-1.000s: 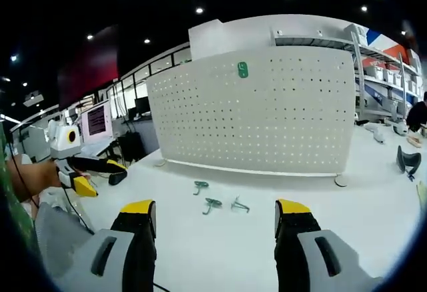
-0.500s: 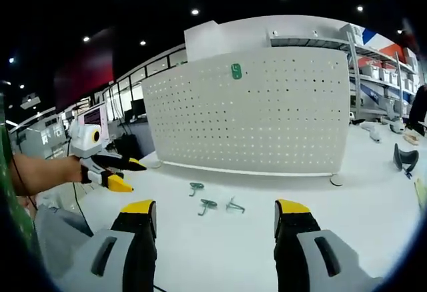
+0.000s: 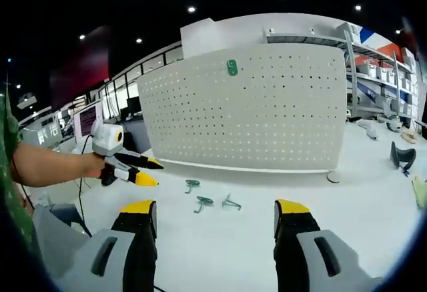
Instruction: Insert the hook assembly into the mounting plate slot until the hook locks in place.
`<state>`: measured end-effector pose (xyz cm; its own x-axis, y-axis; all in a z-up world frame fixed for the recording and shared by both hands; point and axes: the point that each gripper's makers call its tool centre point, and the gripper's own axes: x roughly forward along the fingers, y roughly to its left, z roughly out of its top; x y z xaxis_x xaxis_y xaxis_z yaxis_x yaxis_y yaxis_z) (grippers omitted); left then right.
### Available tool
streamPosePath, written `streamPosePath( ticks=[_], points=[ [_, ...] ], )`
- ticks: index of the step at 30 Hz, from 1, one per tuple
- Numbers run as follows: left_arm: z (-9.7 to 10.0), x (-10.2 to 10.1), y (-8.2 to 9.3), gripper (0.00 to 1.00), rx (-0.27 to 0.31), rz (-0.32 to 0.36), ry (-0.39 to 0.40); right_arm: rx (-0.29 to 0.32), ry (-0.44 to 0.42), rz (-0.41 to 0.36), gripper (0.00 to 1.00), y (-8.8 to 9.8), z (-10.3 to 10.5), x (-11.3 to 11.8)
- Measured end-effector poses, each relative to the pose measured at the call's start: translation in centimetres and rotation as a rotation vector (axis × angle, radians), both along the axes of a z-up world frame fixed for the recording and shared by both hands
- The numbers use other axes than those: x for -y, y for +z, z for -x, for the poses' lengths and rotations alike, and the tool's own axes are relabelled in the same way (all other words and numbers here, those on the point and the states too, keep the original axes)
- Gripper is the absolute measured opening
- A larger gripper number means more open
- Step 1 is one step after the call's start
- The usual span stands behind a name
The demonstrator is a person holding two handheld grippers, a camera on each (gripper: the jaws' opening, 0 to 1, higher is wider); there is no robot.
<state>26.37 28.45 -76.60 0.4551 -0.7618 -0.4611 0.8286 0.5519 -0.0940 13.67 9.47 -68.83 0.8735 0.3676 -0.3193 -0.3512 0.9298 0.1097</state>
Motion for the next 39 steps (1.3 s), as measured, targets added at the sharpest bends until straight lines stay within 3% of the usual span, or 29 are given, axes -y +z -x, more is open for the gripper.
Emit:
streamPosePath(
  ticks=[7,17,28,39],
  points=[
    [-2.8,0.3,-1.8,0.45,-0.01,-0.031,0.003,-0.01,-0.022,0.014,0.72,-0.2,0.0,0.6],
    [-5.1,0.6,-3.9,0.33,0.003,-0.101,-0.015,-0.015,-0.039,0.015,0.72,-0.3,-0.2,0.7],
    [-6.5,0.7,-6.4,0.23,0.012,-0.171,-0.047,-0.025,-0.052,0.021,0.71,-0.5,-0.5,0.9],
    [-6.9,0.8,-7.2,0.13,0.035,-0.195,-0.073,-0.027,-0.051,0.024,0.7,-0.4,-1.2,0.6]
  ],
)
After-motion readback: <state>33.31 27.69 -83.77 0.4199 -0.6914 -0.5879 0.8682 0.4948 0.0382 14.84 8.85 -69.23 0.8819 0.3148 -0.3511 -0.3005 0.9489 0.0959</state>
